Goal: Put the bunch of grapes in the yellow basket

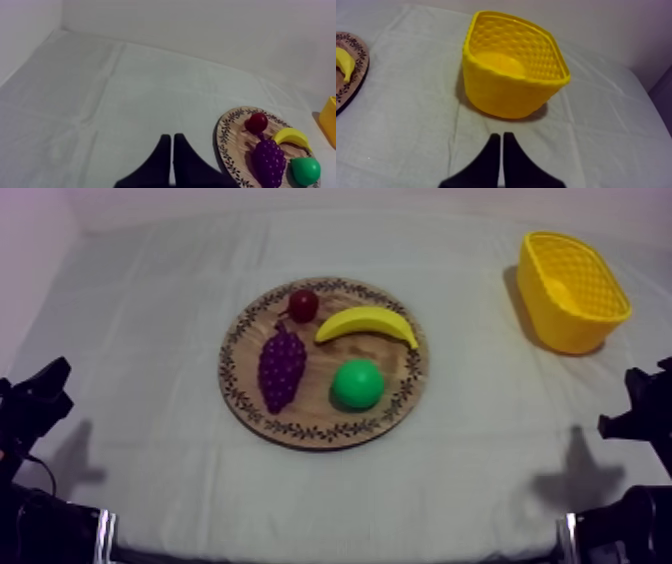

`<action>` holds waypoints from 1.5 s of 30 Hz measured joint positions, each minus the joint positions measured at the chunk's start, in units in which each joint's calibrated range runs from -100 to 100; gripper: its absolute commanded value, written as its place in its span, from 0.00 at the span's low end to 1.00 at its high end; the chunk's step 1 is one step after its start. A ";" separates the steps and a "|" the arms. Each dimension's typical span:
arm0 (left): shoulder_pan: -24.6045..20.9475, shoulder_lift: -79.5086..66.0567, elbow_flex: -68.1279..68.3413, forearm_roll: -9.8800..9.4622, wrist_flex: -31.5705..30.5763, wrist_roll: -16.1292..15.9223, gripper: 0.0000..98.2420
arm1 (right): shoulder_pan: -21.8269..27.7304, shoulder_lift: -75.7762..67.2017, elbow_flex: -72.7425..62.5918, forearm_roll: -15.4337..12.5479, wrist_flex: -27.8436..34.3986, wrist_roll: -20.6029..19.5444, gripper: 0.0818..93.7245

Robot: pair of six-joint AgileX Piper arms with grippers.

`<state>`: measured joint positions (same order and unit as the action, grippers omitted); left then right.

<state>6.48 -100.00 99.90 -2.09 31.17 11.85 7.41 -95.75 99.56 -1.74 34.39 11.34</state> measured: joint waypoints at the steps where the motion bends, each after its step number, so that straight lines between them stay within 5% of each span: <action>1: 0.00 0.00 0.00 0.00 0.00 0.00 0.00 | 0.00 0.00 0.00 0.00 0.00 0.00 0.00; 36: 0.00 0.00 0.00 0.00 0.00 0.00 0.00 | -1.01 0.00 0.00 0.07 0.00 1.69 0.00; 45: 0.00 0.00 0.00 0.00 0.00 0.00 0.00 | -5.36 5.46 -5.67 2.75 0.38 0.19 0.01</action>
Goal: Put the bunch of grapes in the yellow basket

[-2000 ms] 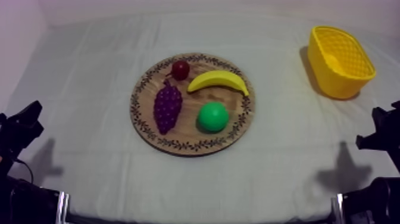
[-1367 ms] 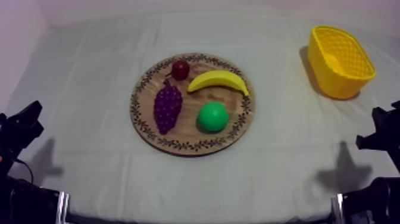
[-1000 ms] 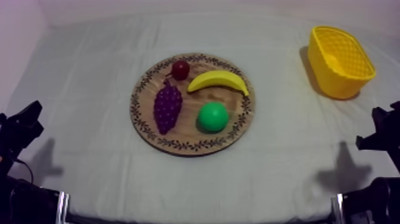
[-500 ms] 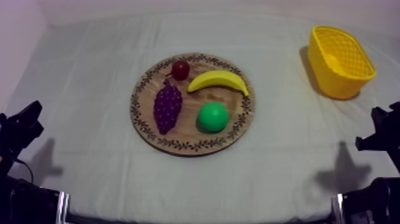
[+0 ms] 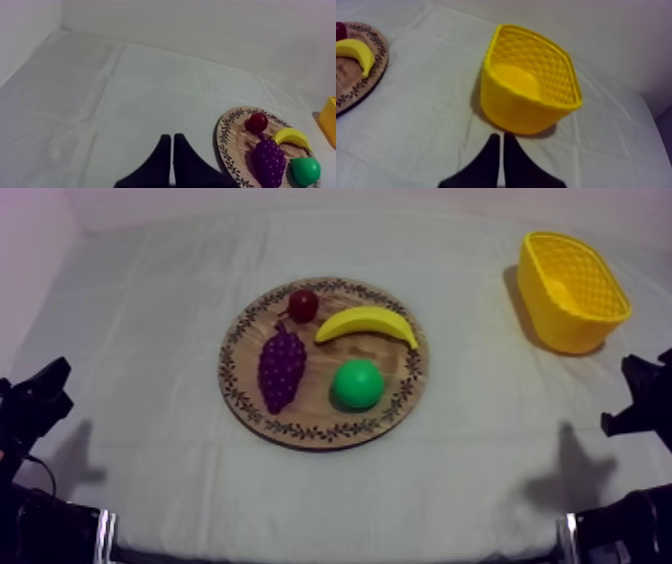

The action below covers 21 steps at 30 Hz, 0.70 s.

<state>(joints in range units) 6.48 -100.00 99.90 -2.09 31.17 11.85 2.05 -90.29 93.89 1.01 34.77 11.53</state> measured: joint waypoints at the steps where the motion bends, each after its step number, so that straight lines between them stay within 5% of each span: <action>1: 0.00 0.00 0.00 0.00 0.00 0.00 0.00 | -0.66 1.33 -1.49 0.14 0.20 -0.29 0.01; 16: 0.00 0.00 0.00 0.00 0.00 0.00 0.00 | -11.49 30.18 -35.88 -1.54 11.48 -5.79 0.00; 21: 0.00 0.00 0.00 0.00 0.00 0.00 0.00 | -15.32 39.82 -47.31 -0.11 14.43 -8.90 0.00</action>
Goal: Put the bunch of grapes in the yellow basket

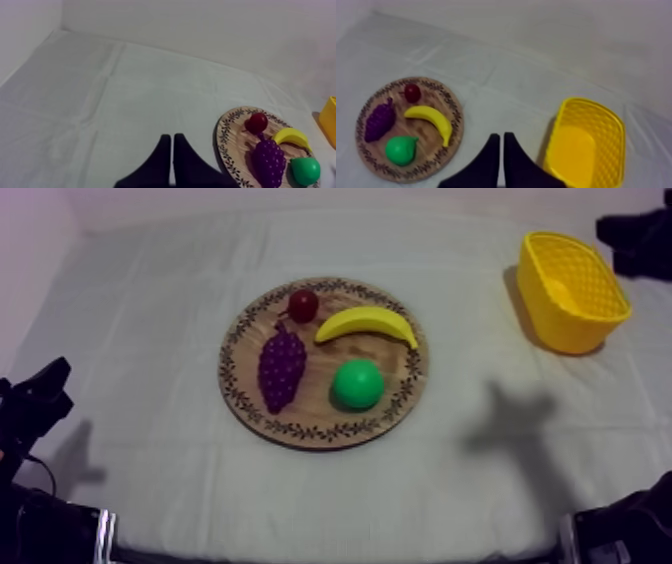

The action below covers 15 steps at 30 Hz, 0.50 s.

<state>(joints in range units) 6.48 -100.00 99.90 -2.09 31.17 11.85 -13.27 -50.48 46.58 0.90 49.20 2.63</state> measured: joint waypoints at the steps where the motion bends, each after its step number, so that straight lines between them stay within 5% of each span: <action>1: 0.00 0.00 0.00 0.00 0.00 0.00 0.00 | -0.85 1.98 -2.28 0.54 0.16 -0.77 0.00; 15: 0.00 0.00 0.00 0.00 0.00 -0.03 0.00 | -11.67 27.45 -33.87 3.87 17.90 -10.03 0.00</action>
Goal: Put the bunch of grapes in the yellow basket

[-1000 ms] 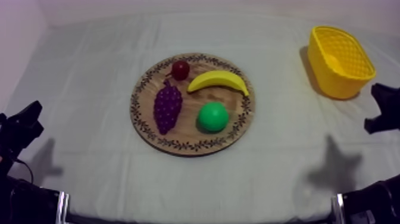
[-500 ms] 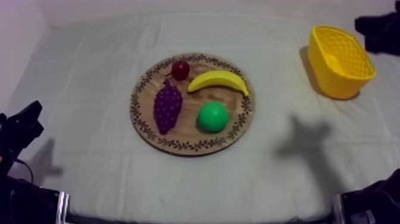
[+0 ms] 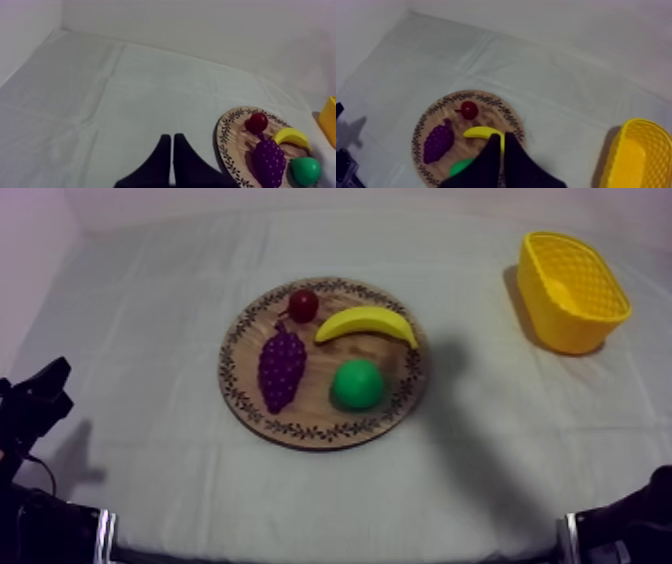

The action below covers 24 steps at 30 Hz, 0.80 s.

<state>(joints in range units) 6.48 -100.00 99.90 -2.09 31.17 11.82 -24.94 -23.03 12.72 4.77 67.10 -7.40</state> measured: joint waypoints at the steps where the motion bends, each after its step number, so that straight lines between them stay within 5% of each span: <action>1: 0.00 0.00 0.00 0.00 0.00 0.00 0.00 | -0.74 1.81 -2.30 0.19 1.52 -0.54 0.00; 24: 0.00 0.00 0.00 0.00 0.00 0.03 0.00 | -13.63 37.06 -39.48 2.24 28.57 -15.32 0.00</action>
<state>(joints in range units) 6.48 -100.00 99.90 -2.09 31.17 11.84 -38.58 14.04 -26.76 7.01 95.66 -22.72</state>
